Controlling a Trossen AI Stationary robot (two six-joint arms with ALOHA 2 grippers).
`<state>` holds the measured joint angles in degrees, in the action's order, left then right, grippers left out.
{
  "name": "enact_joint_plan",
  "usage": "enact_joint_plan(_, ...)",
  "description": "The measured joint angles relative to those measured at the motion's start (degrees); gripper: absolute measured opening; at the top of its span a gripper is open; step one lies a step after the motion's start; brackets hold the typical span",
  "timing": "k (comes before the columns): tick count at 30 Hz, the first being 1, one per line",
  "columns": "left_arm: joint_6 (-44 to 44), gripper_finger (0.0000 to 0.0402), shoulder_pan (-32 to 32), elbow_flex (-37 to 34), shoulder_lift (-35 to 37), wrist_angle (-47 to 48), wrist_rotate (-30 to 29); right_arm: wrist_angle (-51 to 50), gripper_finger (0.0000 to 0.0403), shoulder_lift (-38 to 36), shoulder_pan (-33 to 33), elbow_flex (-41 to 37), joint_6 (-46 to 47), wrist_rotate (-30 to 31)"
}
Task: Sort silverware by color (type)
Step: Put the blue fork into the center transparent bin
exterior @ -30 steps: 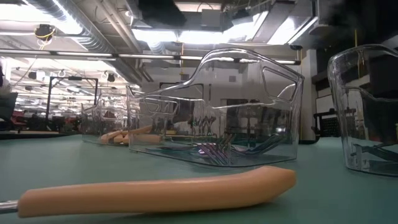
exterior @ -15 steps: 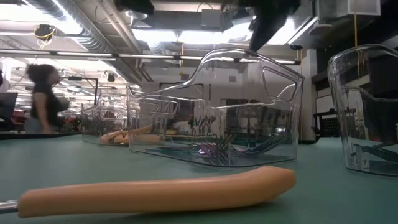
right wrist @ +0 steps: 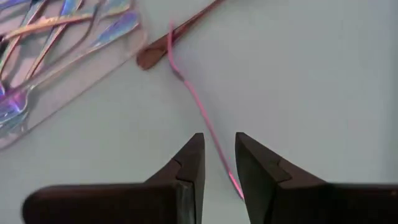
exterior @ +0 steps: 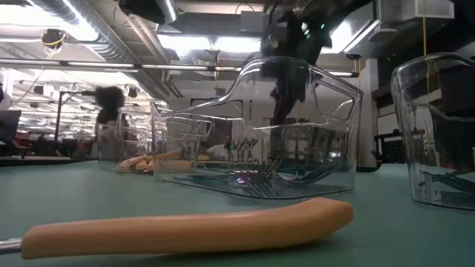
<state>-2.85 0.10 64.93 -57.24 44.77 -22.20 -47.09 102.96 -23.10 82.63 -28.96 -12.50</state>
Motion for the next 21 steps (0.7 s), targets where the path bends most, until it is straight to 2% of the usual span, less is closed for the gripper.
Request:
enact_joint_plan(3,0.00,0.0103,0.00,0.00,0.01,-0.19,-0.06,0.40,0.0079,3.25,-0.28,0.00,-2.39,-2.16)
enact_joint_plan(11,0.00,0.0103,0.00,0.00,-0.02,-0.21,-1.18,1.41,0.0079,9.12,-0.18,0.00,-5.63,-2.16)
enact_joint_plan(21,-0.02,0.0103,0.00,0.00,-0.02,-0.22,-1.15,4.75,0.0079,11.54,-0.18,-0.32,-6.07,-2.09)
